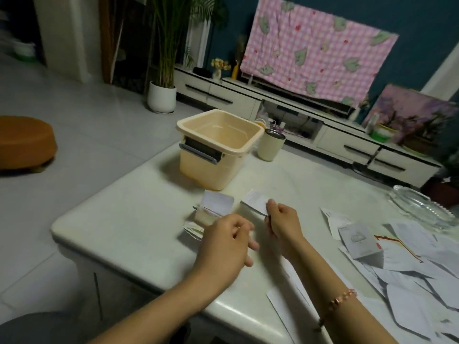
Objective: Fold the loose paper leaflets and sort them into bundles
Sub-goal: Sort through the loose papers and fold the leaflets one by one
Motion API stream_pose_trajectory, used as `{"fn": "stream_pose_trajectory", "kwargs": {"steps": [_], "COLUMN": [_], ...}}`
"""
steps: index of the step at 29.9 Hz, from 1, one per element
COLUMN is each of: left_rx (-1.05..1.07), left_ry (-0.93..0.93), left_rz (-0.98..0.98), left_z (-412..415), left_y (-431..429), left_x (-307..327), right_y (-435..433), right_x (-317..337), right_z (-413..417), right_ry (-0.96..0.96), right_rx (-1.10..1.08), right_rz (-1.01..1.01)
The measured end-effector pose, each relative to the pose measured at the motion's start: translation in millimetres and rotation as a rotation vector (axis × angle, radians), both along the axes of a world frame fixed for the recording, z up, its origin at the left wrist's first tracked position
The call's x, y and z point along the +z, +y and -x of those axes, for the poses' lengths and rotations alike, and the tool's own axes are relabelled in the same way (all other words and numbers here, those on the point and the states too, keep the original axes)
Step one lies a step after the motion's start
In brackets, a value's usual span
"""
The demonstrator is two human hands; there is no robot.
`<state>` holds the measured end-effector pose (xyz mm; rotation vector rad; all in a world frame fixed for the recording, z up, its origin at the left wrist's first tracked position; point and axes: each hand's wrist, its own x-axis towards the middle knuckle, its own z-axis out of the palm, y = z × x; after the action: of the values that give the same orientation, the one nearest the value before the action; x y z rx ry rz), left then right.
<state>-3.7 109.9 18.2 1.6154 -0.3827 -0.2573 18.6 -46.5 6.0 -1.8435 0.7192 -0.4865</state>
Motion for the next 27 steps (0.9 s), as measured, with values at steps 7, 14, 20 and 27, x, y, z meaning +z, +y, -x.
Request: {"fn": "stream_pose_trajectory", "kwargs": {"steps": [7,14,20,27], "left_rx": [-0.074,-0.074,-0.022,-0.012], "left_ry": [-0.075,-0.124,-0.076,-0.081], "left_rz": [-0.126,-0.203,-0.21,-0.238], "left_z": [14,15,3,3], "left_y": [-38,-53,-71,-87], "left_x": [-2,-11,-17,-24], "right_y": [-27,-50,-51,-37], "right_x": [5,47,22,-3], "right_z": [-38,44,122,140], "right_ry": [0.283,0.243,0.379,0.597], "right_rx": [0.051,0.154,0.31,0.4], "right_rz": [0.094,0.145,0.342,0.928]}}
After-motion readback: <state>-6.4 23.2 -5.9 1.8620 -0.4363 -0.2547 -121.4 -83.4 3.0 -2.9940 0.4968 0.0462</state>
